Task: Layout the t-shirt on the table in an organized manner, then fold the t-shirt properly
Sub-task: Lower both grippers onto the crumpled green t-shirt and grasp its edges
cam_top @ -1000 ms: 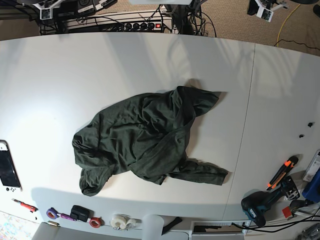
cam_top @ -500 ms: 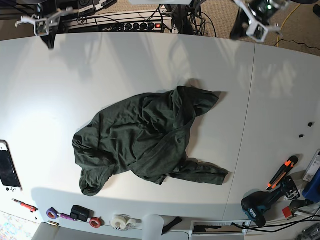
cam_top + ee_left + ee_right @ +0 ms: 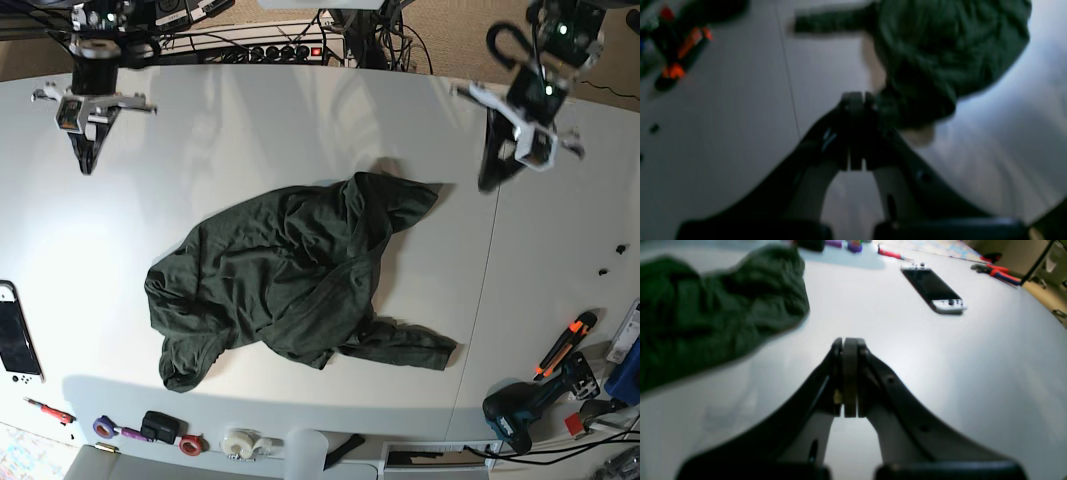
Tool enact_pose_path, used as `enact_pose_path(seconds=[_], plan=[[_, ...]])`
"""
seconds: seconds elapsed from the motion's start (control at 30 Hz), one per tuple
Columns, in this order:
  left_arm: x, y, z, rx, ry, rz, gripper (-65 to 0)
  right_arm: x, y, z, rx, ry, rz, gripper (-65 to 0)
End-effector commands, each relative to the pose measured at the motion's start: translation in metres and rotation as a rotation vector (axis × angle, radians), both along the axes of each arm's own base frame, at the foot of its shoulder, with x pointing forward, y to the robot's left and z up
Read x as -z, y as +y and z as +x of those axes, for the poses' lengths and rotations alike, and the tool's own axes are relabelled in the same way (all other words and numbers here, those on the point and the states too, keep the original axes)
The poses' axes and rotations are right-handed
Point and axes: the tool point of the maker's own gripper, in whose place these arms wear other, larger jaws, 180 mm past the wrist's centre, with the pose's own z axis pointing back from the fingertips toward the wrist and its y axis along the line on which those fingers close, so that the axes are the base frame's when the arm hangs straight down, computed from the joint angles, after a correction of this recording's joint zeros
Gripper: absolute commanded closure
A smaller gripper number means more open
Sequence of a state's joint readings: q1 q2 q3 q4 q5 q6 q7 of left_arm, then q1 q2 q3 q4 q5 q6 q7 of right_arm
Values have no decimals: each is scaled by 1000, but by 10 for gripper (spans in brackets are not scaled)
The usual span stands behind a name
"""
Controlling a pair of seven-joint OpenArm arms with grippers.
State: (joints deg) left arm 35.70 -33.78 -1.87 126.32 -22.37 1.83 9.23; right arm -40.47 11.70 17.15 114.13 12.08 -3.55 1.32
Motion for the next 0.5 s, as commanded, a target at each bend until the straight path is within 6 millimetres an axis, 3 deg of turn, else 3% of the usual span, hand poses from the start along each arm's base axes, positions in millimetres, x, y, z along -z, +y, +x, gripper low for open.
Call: enact_pose_path(seconds=[0.0, 0.27, 0.37, 0.47], plan=[[-15, -1, 9, -1, -63, -16, 0, -16, 2, 8, -5, -66, -14, 0], [-35, -11, 59, 36, -180, -51, 0, -36, 14, 51, -3, -170, 51, 0], [-24, -18, 72, 107, -167, -46, 0, -42, 11, 63, 4, -194, 58, 0], [1, -23, 86, 148, -116, -40, 0, -42, 7, 73, 15, -210, 64, 0]])
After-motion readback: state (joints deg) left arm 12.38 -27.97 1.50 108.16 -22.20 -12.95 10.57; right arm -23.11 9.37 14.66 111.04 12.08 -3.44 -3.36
